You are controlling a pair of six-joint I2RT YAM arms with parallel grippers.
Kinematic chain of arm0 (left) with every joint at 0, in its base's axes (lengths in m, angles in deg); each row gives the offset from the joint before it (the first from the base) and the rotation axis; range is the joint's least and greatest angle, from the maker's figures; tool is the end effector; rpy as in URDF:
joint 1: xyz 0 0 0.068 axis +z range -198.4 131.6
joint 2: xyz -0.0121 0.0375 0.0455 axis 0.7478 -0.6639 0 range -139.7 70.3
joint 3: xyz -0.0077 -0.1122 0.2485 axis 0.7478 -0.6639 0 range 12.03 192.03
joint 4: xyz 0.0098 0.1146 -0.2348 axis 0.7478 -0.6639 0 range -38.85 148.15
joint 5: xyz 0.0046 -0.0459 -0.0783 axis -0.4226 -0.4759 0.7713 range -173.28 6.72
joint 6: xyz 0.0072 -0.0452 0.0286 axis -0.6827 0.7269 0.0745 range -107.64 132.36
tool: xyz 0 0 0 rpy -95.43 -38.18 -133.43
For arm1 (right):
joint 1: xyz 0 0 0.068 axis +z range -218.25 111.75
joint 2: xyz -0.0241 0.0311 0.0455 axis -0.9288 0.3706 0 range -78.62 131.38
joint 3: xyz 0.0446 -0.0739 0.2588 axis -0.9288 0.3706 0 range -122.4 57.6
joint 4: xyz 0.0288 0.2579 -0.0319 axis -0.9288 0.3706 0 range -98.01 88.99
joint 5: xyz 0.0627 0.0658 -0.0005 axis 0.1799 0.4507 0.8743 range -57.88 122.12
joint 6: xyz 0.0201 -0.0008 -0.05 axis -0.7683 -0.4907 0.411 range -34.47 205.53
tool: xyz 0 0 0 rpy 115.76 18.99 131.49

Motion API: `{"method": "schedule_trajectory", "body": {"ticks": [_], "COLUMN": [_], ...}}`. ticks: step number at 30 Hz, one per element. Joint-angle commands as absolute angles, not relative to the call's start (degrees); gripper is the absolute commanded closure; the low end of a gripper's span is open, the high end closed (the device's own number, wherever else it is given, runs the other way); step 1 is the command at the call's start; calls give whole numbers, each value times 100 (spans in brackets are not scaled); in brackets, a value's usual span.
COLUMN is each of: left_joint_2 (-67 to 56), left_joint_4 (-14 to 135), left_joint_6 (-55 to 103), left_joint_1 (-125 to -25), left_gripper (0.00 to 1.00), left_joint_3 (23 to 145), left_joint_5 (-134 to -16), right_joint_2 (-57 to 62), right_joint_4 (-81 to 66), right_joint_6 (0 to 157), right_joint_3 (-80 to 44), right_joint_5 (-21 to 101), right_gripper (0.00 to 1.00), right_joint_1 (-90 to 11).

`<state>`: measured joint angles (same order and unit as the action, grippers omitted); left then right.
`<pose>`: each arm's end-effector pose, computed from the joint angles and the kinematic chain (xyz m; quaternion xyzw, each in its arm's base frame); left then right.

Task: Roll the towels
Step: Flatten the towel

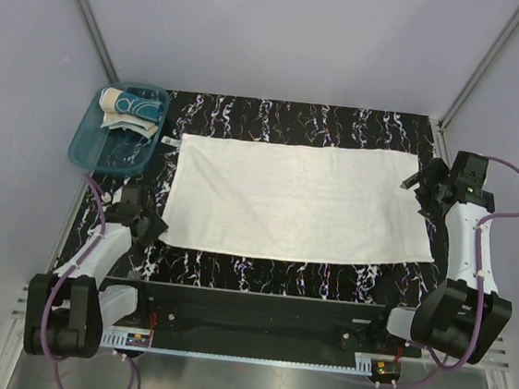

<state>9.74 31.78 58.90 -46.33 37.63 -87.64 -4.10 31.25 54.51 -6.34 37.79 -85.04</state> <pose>0.1777 0.0092 0.1561 -0.4070 0.8785 -0.0596 0.2431 0.2613 -0.0752 0.2983 0.3646 0.8645 0.0886 0.3345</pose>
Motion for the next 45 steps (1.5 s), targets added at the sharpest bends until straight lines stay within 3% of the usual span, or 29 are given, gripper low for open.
{"method": "schedule_trajectory", "body": {"ticks": [1, 5, 7, 15, 19, 24, 30, 45], "left_joint_2": [755, 780, 903, 1370, 949, 236, 200, 429], "left_joint_4": [3520, 3653, 3583, 2459, 2159, 2070, 2264, 2308], "left_joint_6": [5842, 5780, 5710, 5429, 4606, 4084, 3996, 4031], "left_joint_1": [-4620, -4611, -4611, -4620, -4611, -4550, -4541, -4550], "left_gripper": [66, 95, 100, 100, 99, 100, 100, 100], "left_joint_3": [3550, 3558, 3611, 4785, 5507, 5791, 5738, 5606], "left_joint_5": [-8882, -8663, -8619, -8127, -7846, -7267, -6729, -6667], "right_joint_2": [-408, -417, -417, -391, -540, -576, -171, 505], "right_joint_4": [3048, 3075, 3083, 3277, 3637, 3707, 3515, 2820], "right_joint_6": [5583, 5609, 5626, 5539, 5398, 5117, 4941, 4897], "right_joint_3": [-823, -823, -814, -779, -744, -130, 556, 917], "right_joint_5": [3810, 3722, 3678, 3354, 2168, 1789, 2579, 2561], "right_gripper": [13, 13, 13, 12, 4, 2, 10, 15], "right_joint_1": [-8460, -8468, -8468, -8538, -8749, -9301, -10226, -10244]}}
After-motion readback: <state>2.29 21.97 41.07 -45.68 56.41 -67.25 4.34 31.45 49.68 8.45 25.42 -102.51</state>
